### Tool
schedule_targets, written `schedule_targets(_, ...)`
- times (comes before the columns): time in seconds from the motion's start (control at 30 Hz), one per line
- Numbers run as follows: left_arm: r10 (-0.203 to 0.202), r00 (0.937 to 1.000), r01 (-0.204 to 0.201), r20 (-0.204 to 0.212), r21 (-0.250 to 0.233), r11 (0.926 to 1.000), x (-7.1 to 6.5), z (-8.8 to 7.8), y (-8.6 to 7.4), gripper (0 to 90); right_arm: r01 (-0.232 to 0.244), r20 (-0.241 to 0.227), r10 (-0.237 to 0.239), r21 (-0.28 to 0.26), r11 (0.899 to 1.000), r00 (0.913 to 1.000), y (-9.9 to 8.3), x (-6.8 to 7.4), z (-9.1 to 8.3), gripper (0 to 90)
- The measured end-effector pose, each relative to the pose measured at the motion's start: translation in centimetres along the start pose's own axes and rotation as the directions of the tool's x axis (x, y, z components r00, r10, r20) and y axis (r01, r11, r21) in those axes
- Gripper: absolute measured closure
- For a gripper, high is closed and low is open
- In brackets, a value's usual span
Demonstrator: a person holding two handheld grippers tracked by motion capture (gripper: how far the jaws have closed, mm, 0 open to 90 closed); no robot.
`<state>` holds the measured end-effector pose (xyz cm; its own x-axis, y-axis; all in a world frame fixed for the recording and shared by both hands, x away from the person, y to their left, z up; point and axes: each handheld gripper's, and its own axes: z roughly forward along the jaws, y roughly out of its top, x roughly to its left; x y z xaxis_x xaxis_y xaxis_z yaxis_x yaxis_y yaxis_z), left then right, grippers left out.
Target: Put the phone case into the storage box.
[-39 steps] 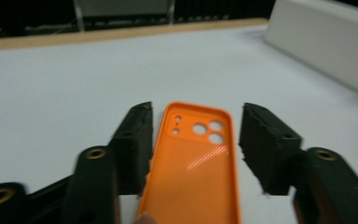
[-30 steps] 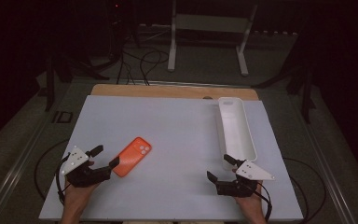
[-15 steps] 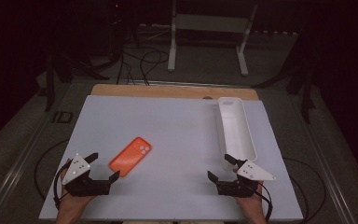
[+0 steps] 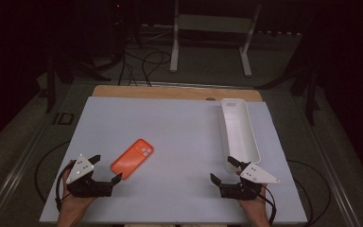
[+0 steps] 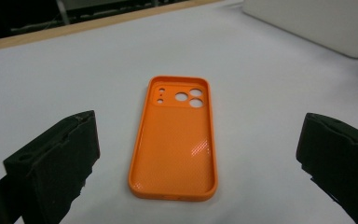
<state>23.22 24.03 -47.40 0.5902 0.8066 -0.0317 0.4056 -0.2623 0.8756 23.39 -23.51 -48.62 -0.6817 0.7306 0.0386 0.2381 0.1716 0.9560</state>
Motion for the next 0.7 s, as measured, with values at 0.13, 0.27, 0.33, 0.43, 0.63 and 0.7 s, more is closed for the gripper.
schedule_targets(0.13, 0.007, 1.0, -0.007, 0.002, 0.037, 0.9993, 0.3, 0.6, 0.2, 0.0, -0.008, 0.003, 0.008, -0.002, 1.0, 1.0, 0.0, 0.0, 0.0, 10.8)
schedule_targets(0.27, -0.003, 0.9999, 0.002, 0.014, 0.072, 0.9974, 0.7, 1.4, 0.5, 0.0, -0.012, 0.008, 0.012, -0.006, 1.0, 0.9999, 0.0, 0.1, 0.0, 10.8)
schedule_targets(0.33, -0.004, 0.9998, 0.003, 0.02, 0.087, 0.9962, 0.9, 1.8, 0.6, 0.0, -0.011, 0.008, 0.011, -0.006, 1.0, 0.9999, 0.0, 0.1, 0.0, 10.8)
schedule_targets(0.43, -0.008, 0.9997, 0.005, 0.025, 0.117, 0.9932, 1.0, 2.3, 0.8, 0.0, -0.009, 0.005, 0.009, -0.004, 1.0, 0.9999, 0.0, 0.1, 0.0, 10.8)
schedule_targets(0.63, -0.016, 0.9997, 0.013, 0.017, 0.173, 0.9848, 1.3, 3.6, 0.9, 0.0, -0.014, 0.004, 0.014, -0.002, 1.0, 0.9999, 0.0, 0.3, 0.1, 10.7)
schedule_targets(0.7, -0.017, 0.9997, 0.013, 0.02, 0.196, 0.9805, 1.4, 4.1, 1.0, 0.0, -0.014, 0.003, 0.014, -0.003, 1.0, 0.9999, 0.0, 0.2, 0.1, 10.8)
